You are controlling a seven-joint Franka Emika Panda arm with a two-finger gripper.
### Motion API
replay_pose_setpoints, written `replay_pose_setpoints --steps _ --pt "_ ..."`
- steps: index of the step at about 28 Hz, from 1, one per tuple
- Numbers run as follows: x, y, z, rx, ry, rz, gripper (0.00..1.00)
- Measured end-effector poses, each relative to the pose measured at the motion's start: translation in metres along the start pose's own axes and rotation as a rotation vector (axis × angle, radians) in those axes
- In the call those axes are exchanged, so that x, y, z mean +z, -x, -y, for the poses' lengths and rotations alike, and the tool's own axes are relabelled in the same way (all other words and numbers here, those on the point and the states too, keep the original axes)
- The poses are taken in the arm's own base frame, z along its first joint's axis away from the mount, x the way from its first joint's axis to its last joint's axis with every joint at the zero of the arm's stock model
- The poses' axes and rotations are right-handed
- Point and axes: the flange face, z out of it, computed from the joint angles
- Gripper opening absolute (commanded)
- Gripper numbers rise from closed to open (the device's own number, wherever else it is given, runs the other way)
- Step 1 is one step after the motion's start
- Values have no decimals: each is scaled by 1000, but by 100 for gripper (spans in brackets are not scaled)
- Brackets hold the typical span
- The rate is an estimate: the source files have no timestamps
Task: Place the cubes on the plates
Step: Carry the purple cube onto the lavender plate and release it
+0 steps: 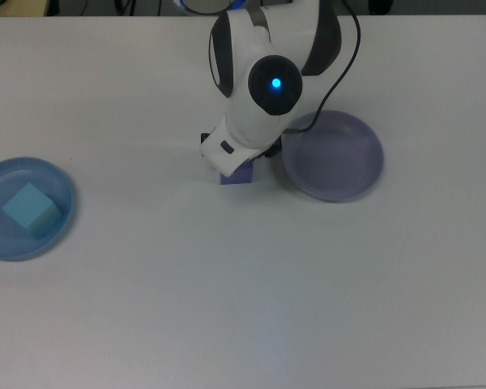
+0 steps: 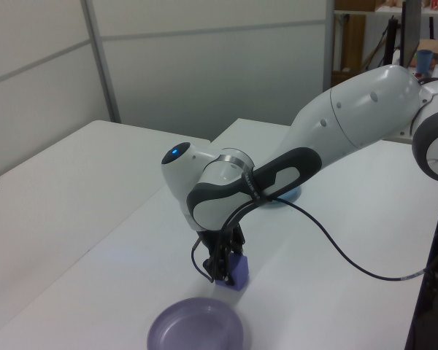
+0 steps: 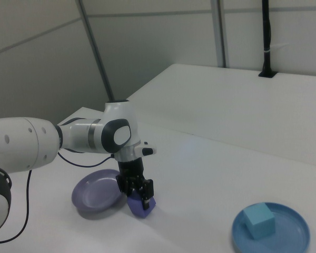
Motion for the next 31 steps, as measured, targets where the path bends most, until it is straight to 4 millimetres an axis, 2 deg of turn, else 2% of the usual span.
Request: replay_pose_setpoints --steps 6,11,16,19,23,25,27,31 --pt "-12 5 6 -10 4 -5 6" --pt "-42 25 27 -45 24 13 7" --pt "-82 55 70 -115 43 -8 10" --pt "-98 72 107 -162 47 -36 10" --pt "-95 82 150 -219 57 -45 11" --pt "-88 83 167 -245 64 -43 11" --pt "-78 83 185 -274 69 -44 15" --pt "-70 79 198 -292 66 -52 21"
